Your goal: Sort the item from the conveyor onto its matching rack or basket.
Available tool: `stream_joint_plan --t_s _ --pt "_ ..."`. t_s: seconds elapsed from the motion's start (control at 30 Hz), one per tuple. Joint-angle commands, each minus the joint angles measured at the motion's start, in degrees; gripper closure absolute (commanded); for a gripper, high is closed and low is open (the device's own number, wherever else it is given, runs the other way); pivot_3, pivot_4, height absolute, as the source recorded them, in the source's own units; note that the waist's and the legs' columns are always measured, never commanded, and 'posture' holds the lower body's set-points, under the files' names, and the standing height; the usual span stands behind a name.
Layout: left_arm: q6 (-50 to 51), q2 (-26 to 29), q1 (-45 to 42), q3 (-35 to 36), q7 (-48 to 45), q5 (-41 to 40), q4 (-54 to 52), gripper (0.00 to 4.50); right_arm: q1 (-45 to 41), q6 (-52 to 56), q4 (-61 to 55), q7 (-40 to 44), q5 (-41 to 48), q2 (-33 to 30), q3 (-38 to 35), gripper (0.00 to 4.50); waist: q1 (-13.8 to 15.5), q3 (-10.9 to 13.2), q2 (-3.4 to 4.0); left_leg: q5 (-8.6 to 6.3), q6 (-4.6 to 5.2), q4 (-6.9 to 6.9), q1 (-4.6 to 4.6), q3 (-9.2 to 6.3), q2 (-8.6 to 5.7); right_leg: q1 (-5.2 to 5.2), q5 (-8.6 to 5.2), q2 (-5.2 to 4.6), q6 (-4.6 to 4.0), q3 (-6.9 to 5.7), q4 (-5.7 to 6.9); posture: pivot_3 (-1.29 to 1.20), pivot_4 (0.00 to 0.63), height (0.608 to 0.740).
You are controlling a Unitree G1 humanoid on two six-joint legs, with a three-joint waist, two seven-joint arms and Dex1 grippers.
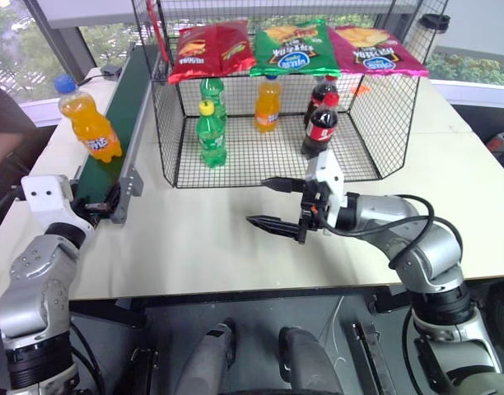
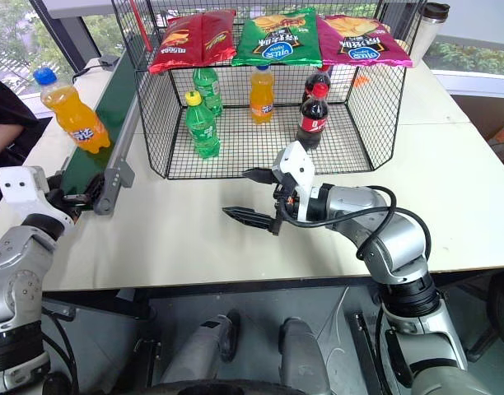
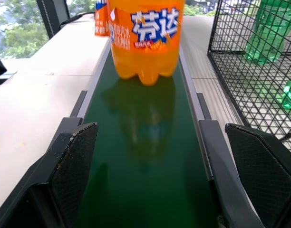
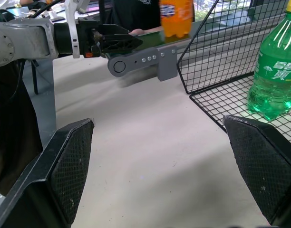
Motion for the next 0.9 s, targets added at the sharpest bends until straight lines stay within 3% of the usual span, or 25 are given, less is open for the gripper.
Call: stream_joint_plan --t_s 0.03,0.43,0.53,0.6,0.9 --pt "-1.64 0.94 -1.11 0.66 0.29 0.56 -0.29 0.0 -0.82 -1.6 -0.56 0.3 -0.01 0.04 -0.5 0.02 0.0 0.0 0.0 0.0 0.0 0.0 0.0 0.0 0.0 0.0 0.0 0.0 0.0 0.0 0.0 0.0 0.15 0.738" --pt "-4.4 0.97 -2.01 -0.43 0.64 2.92 0.73 0.0 -0.08 -1.6 -1.02 0.05 -0.28 -0.13 -0.52 0.02 0.01 0.0 0.0 0.0 0.0 0.0 0.0 0.01 0.0 0.0 0.0 0.0 0.0 0.0 0.0 0.0 0.15 0.738" --pt "-6.23 0.68 -1.59 -0.24 -2.0 1.5 0.56 0.76 -0.18 -1.85 -0.6 0.16 -0.61 -0.12 -0.56 0.0 0.08 0.0 0.0 0.0 0.0 0.0 0.0 0.0 0.0 0.0 0.01 0.0 0.01 0.0 0.0 0.0 0.15 0.738" --pt "-6.32 0.58 -1.11 0.28 -3.48 0.05 -0.08 1.49 -0.12 -2.06 -0.41 0.21 -0.79 -0.15 -0.59 0.0 0.1 0.0 -0.01 0.0 0.0 0.0 0.0 0.0 0.0 0.0 0.01 0.0 0.01 -0.01 0.0 0.0 0.15 0.738" --pt "-0.63 4.48 -5.77 1.5 -7.53 -7.62 -1.47 1.49 0.02 -1.57 -1.34 0.19 -0.41 -0.64 -1.04 0.0 0.01 0.0 -0.02 0.0 0.0 0.0 0.0 0.0 -0.01 0.0 0.01 0.01 0.01 -0.01 0.0 0.0 0.15 0.738"
